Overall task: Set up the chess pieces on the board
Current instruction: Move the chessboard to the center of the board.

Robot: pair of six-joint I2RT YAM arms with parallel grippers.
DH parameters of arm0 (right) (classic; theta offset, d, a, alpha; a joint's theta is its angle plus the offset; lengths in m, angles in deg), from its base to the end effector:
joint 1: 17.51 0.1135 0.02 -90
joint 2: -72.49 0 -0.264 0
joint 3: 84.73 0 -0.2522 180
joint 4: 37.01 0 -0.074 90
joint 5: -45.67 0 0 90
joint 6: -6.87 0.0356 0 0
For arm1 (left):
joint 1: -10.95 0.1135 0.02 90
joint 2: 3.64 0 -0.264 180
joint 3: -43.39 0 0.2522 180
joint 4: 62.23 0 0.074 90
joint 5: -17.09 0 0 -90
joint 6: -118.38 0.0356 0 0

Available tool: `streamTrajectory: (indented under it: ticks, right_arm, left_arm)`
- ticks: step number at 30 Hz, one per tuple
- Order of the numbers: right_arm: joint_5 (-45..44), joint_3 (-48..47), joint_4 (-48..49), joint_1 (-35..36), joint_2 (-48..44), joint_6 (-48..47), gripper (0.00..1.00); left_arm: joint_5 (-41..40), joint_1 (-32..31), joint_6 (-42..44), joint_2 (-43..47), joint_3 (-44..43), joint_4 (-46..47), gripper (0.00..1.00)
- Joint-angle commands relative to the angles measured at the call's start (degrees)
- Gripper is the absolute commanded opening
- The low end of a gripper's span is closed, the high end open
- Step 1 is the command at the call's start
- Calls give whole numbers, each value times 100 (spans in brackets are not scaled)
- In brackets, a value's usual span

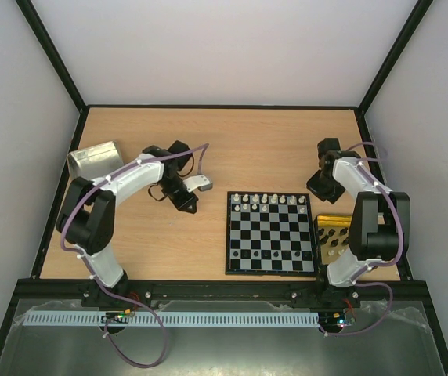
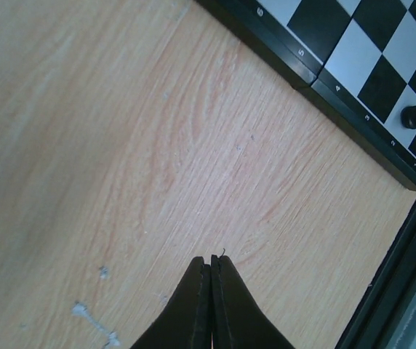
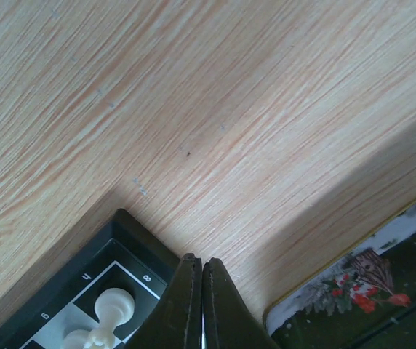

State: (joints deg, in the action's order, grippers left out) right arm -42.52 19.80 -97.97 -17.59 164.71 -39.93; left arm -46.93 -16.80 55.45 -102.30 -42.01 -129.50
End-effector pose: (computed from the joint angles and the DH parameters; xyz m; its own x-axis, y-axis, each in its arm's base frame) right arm 0.2951 0.0007 0.1975 -0.7159 0.6852 -0.1340 0.6650 0.7277 0.1682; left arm 0.2783 -0.1640 0.2121 -0.5578 0.7557 -0.3431 0.8268 0.4695 -0.3099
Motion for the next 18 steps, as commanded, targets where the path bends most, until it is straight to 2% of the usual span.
streamTrajectory:
  ticks: [1, 9, 18]
  right_arm:
    - [156, -210, 83, -45, 70, -106, 2]
    - [277, 19, 176, -146, 134, -169, 2]
    - [435, 416, 406, -335, 356, -289, 2]
  left_arm:
    - [463, -56, -43, -315, 163, -50, 2]
    - [1033, -299, -43, -743, 261, -67, 2]
    - [1086, -464, -125, -894, 417, 107, 2]
